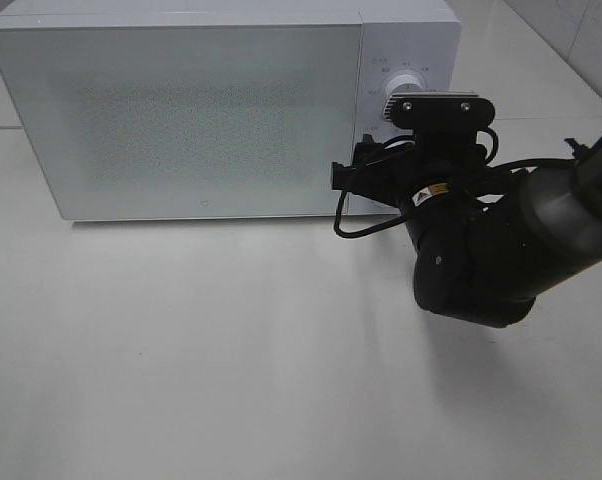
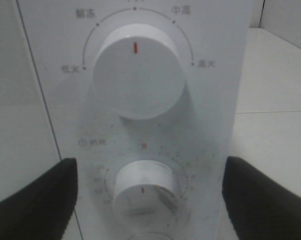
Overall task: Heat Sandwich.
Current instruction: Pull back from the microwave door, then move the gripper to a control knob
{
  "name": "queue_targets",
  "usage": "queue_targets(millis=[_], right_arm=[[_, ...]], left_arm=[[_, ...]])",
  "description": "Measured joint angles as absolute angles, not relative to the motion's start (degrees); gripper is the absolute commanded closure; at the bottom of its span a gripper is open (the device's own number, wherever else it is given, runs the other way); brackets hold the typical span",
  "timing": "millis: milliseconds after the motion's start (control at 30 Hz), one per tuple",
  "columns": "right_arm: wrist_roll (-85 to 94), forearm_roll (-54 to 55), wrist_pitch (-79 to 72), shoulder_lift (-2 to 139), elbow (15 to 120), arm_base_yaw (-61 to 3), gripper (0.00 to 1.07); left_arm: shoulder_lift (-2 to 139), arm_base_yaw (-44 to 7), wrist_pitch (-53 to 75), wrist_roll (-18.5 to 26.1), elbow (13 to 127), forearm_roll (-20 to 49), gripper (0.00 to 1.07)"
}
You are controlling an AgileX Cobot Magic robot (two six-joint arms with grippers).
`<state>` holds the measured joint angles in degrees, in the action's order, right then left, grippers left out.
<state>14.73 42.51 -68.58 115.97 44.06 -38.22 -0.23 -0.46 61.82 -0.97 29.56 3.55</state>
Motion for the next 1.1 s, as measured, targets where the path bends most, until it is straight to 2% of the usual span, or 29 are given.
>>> queue_targets(millis=[633, 800, 867, 900, 933, 967, 1000, 1100], right_arm=[[14.1, 41.3, -67.5, 119.5, 46.1, -36.6, 0.33], [14.1, 41.3, -67.5, 119.5, 46.1, -36.6, 0.46], [14.1, 41.3, -67.6, 119.5, 46.1, -36.6, 0.61], [14.1, 41.3, -67.6, 119.5, 46.1, -36.6, 0.61], [14.1, 41.3, -67.6, 119.5, 46.1, -36.6, 0.66], [14.0, 40.6, -67.7, 119.5, 46.3, -36.6, 0.79], [14.0, 40.7, -67.7, 119.5, 46.4, -36.6, 0.84], [13.8, 40.6, -67.7, 119.6, 46.4, -36.6, 0.92]], left_arm=[[-0.2, -0.5, 61.8, -1.0, 29.6, 3.6, 0.06], [-0.2, -0.5, 61.8, -1.0, 29.6, 3.6, 0.06], [-0.2, -0.5, 61.8, -1.0, 29.6, 3.6, 0.06], [-0.2, -0.5, 61.8, -1.0, 29.6, 3.6, 0.06], [-0.2, -0.5, 61.8, -1.0, 29.6, 3.6, 0.06], [-0.2, -0.5, 61.8, -1.0, 29.6, 3.6, 0.06], [-0.2, -0.5, 61.8, -1.0, 29.6, 3.6, 0.06], [-0.2, -0.5, 61.8, -1.0, 29.6, 3.6, 0.06]])
